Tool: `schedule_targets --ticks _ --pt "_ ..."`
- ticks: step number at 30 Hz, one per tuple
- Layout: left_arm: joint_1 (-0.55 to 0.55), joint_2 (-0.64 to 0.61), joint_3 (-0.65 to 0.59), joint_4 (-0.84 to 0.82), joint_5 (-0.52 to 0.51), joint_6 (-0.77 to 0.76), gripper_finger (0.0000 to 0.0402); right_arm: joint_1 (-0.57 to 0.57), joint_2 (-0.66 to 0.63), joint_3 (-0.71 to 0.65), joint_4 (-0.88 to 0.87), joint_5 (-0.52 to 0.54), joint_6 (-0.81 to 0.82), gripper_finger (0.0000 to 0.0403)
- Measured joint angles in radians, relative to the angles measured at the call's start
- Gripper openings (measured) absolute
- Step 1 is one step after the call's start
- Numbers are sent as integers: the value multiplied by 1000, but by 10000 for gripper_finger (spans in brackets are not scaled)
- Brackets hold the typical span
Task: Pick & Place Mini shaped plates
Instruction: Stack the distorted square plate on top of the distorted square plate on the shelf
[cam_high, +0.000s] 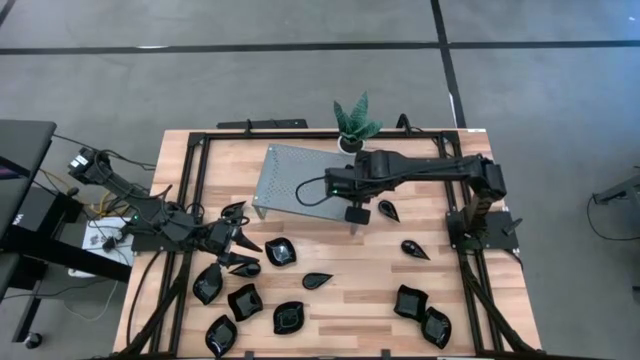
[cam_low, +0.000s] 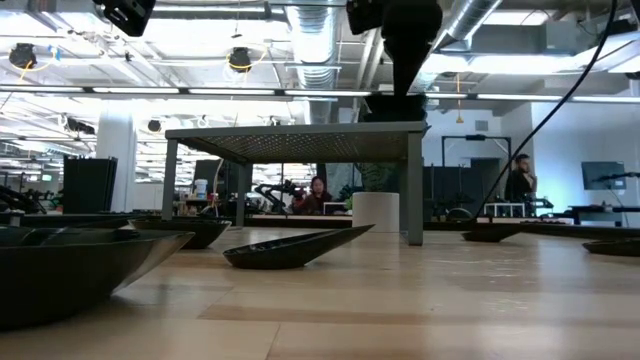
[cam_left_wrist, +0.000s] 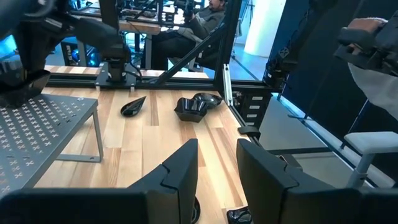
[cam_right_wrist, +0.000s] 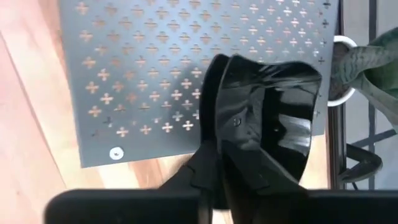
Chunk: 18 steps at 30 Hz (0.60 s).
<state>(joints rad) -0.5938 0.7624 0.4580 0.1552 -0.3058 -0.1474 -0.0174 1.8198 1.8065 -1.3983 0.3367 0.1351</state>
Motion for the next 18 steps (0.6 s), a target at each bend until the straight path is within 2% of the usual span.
schedule_targets --ticks 8,18 --pt "0 0 0 0 0 0 113 -38 38 1 -4 -16 35 75" --pt "0 0 0 1 0 0 113 -34 84 0 17 -26 -68 71"
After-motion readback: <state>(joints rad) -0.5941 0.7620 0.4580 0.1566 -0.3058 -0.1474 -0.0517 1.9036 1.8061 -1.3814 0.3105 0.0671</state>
